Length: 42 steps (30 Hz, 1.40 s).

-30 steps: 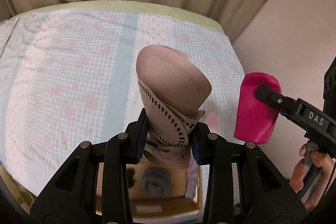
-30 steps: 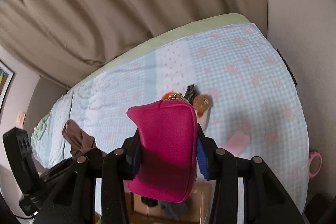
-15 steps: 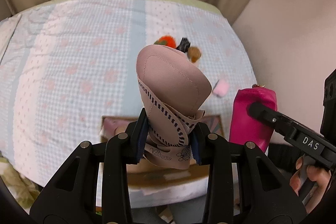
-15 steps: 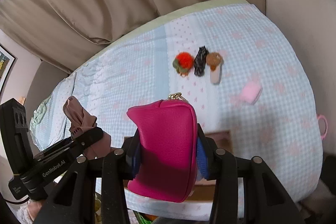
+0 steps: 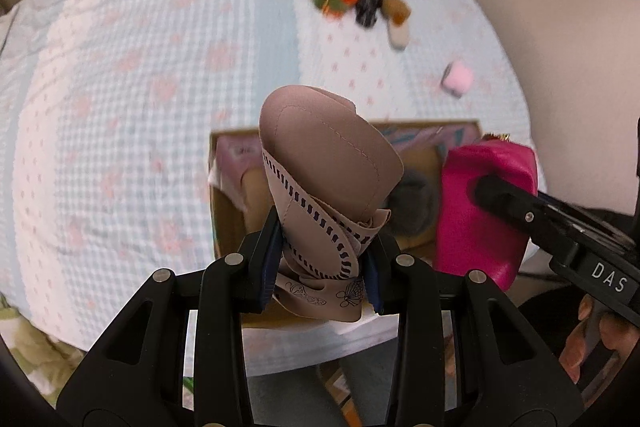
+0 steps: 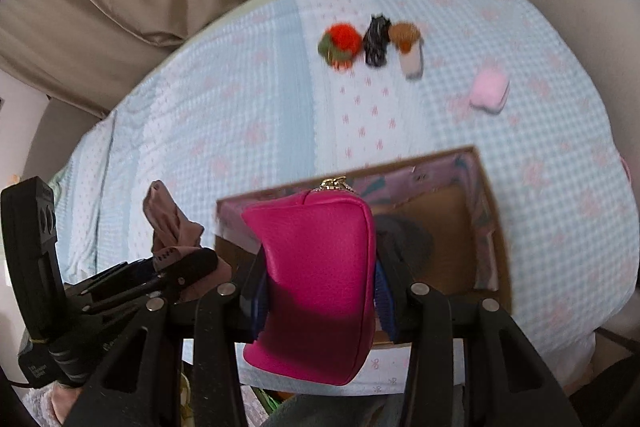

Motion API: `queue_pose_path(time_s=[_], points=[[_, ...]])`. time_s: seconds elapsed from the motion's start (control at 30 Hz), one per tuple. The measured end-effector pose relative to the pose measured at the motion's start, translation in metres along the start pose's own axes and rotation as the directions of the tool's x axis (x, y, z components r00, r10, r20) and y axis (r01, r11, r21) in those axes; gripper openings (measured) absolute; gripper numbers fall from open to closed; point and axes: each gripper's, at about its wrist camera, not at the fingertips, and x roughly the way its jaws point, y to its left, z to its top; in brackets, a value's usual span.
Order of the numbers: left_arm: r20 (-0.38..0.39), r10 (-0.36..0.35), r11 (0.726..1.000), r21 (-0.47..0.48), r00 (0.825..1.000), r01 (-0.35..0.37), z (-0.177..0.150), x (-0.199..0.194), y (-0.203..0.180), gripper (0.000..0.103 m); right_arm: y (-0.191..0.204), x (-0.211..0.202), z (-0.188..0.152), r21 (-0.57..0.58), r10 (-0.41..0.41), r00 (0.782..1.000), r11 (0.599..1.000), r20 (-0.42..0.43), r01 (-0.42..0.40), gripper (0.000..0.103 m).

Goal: Organize soft objects
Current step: 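Carry the pink glove and pink purse with both tools over the box, then open both tools to release the glove and purse into the box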

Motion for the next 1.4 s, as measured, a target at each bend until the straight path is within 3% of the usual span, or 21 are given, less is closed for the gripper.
queue_pose_path(time_s=[0.33,0.53,0.6,0.63,0.67,0.7,0.73,1.03,1.4], points=[[-0.107,0.015,1.000,0.014,0.994,-0.013,-0.022,0.074,0.021,0.032,0.010,0.074,0.001,-0.114,-0.072,0.993,0.992,-0.089,0.062,0.040],[-0.155,0.026,1.000,0.007,0.988,-0.025,-0.029,0.104,0.025,0.032,0.010,0.102,0.010,-0.125,-0.049,0.989,0.992,-0.136,0.032,0.040],[-0.140,0.033,0.999,0.027,0.990,-0.029,-0.029,0.104,0.022,0.053,0.010,0.109,0.012,-0.125,-0.045,0.987,0.992,-0.157,0.025,0.043],[-0.128,0.045,0.998,0.038,0.991,-0.041,-0.028,0.102,0.019,0.087,0.010,0.112,0.013,-0.125,-0.046,0.984,0.992,-0.169,0.025,0.048],[-0.121,0.051,0.998,0.050,0.991,-0.045,-0.028,0.101,0.017,0.102,0.008,0.113,0.014,-0.123,-0.045,0.984,0.992,-0.174,0.023,0.062],[-0.116,0.052,0.997,0.056,0.992,-0.046,-0.029,0.099,0.016,0.103,0.006,0.113,0.015,-0.123,-0.043,0.986,0.992,-0.161,0.023,0.075],[-0.106,0.053,0.997,0.063,0.993,-0.046,-0.029,0.096,0.014,0.103,0.004,0.110,0.016,-0.123,-0.038,0.990,0.992,-0.138,0.021,0.103],[-0.094,0.047,0.997,0.060,0.994,-0.041,-0.032,0.090,0.007,0.103,-0.009,0.097,0.017,-0.091,-0.018,0.992,0.996,-0.128,0.006,0.103],[-0.060,0.051,0.998,0.030,0.997,-0.049,-0.036,0.067,0.015,0.103,0.001,0.071,0.014,-0.117,-0.019,0.996,0.993,-0.084,0.009,0.103]])
